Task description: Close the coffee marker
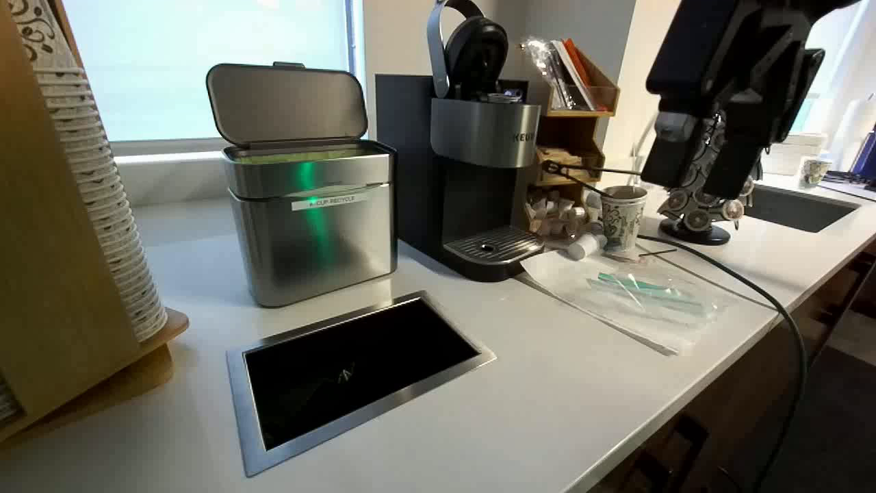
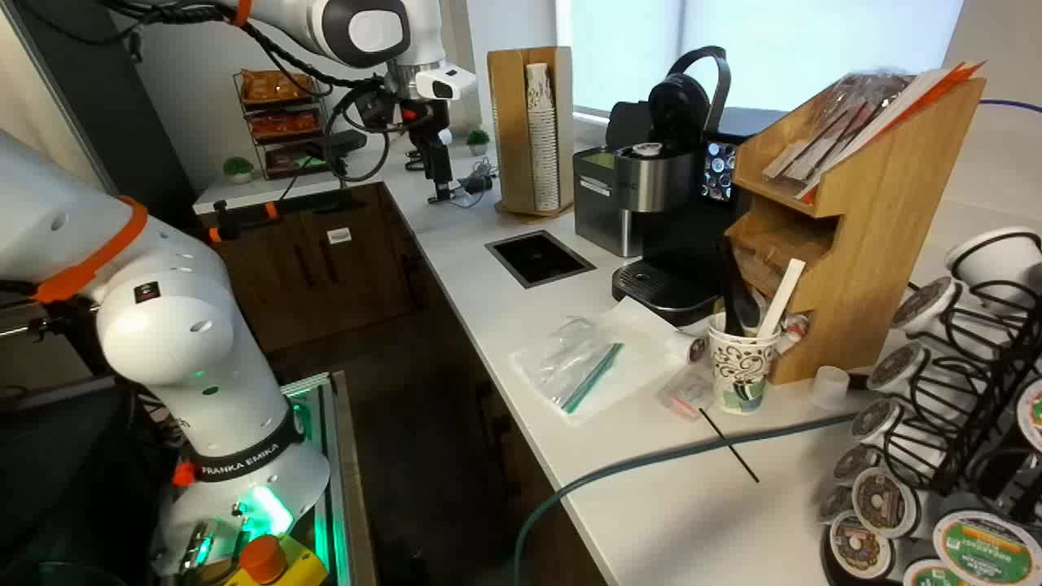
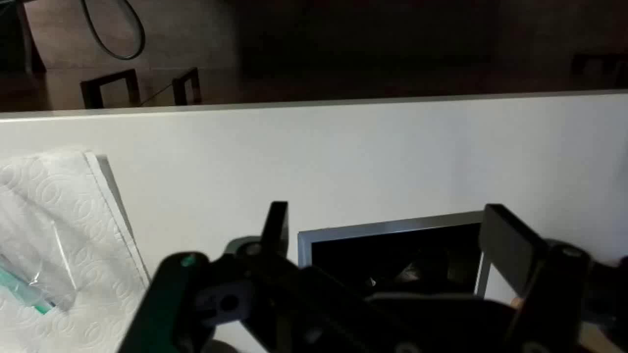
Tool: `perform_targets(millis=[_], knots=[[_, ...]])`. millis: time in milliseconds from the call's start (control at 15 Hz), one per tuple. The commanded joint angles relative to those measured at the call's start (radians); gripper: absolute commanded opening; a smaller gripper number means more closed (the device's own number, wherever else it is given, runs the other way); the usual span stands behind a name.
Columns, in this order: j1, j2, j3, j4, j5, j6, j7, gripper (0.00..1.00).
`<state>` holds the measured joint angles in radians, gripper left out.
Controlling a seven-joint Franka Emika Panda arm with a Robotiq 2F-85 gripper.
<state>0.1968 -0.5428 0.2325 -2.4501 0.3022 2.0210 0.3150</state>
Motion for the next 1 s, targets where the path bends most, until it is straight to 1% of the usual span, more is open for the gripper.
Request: perform_targets(millis=[0,467,667,933], knots=[[-0.002,0.000,0.002,0.002,0.000,-0.003,-0.001,1.00],[-0.002,0.000,0.002,0.002,0.000,-0.003,-0.001,1.00],[-0.040,0.000,0.017,0.019,-0.059,0.091,0.022,1.00],[-0.092,0.022,0.011,0.063,-0.152,0.218,0.024,1.00]])
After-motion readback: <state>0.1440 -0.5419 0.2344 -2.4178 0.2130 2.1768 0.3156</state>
